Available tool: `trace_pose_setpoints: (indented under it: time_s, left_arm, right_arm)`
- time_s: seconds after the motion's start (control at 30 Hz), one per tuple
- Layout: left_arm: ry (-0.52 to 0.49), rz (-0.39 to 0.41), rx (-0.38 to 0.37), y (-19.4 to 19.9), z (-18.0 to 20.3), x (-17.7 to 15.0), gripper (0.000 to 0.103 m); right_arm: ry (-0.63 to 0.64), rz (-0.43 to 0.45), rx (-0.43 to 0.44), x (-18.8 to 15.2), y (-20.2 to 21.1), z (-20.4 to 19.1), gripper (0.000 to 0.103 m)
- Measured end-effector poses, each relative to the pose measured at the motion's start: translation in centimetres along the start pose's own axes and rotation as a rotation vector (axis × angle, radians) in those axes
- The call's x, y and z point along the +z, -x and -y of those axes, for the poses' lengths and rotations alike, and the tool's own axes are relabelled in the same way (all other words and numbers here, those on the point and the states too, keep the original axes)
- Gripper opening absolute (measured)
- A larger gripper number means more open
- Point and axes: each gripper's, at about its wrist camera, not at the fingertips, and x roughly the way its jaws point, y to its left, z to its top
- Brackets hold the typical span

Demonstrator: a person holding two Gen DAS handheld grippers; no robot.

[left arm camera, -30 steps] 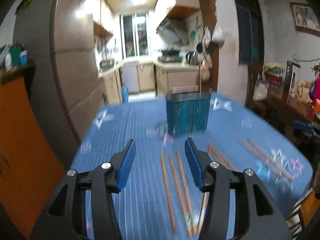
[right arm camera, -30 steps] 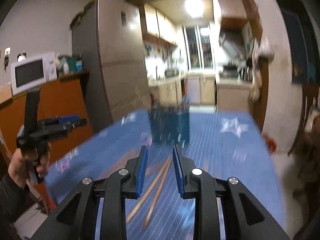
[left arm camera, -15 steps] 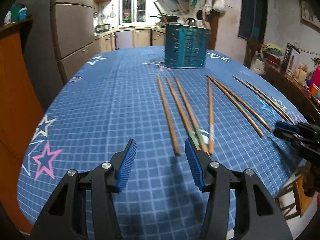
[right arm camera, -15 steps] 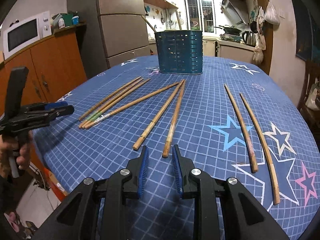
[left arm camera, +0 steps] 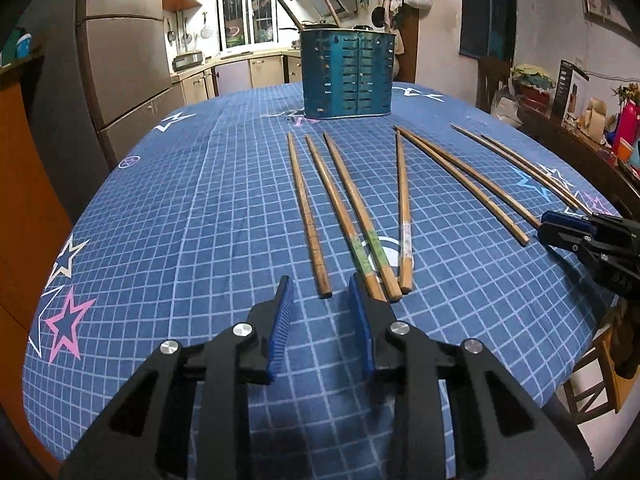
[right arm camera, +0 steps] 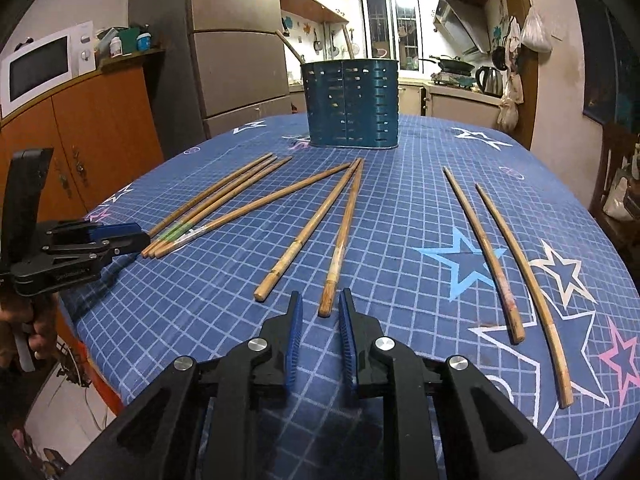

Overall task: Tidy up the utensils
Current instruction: 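Move the left tool back and close it on another chopstick, then lift the chopstick with the left tool and carry it over the holder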

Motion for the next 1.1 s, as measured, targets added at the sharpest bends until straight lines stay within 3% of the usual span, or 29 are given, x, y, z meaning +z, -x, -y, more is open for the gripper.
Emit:
trace_pose_setpoints:
  time_s: [0.23, 0.3, 0.43, 0.7, 1.1]
  left_arm:
    - [0.001, 0.025, 0.010, -0.4, 0.3, 0.1, 0.026]
    - [0.002, 0.035, 0.012, -0.6, 0.5, 0.1, 0.019]
    - [0.005, 0.051, 0.031, -0.4, 0.9, -0.2, 0.006]
    - [0.039, 0.079, 0.038, 0.1, 0.8, -0.9, 0.005]
    - [0.046, 0.253, 0.059, 7.7, 1.1, 0.1, 0.005]
  right_arm:
    - [0.016, 0.022, -0.018, -0.4, -0.1, -0.5, 0.021]
    - [0.014, 0.031, -0.026, -0.4, -0.1, -0.6, 0.021]
    - [0.002, 0.049, -0.042, -0.7, 0.0, -0.7, 0.009]
    - [-0.018, 0.102, -0.052, -1.5, 0.7, -0.6, 0.008]
    - [0.021, 0.265, -0.075, 1.0, 7.3, -0.7, 0.008]
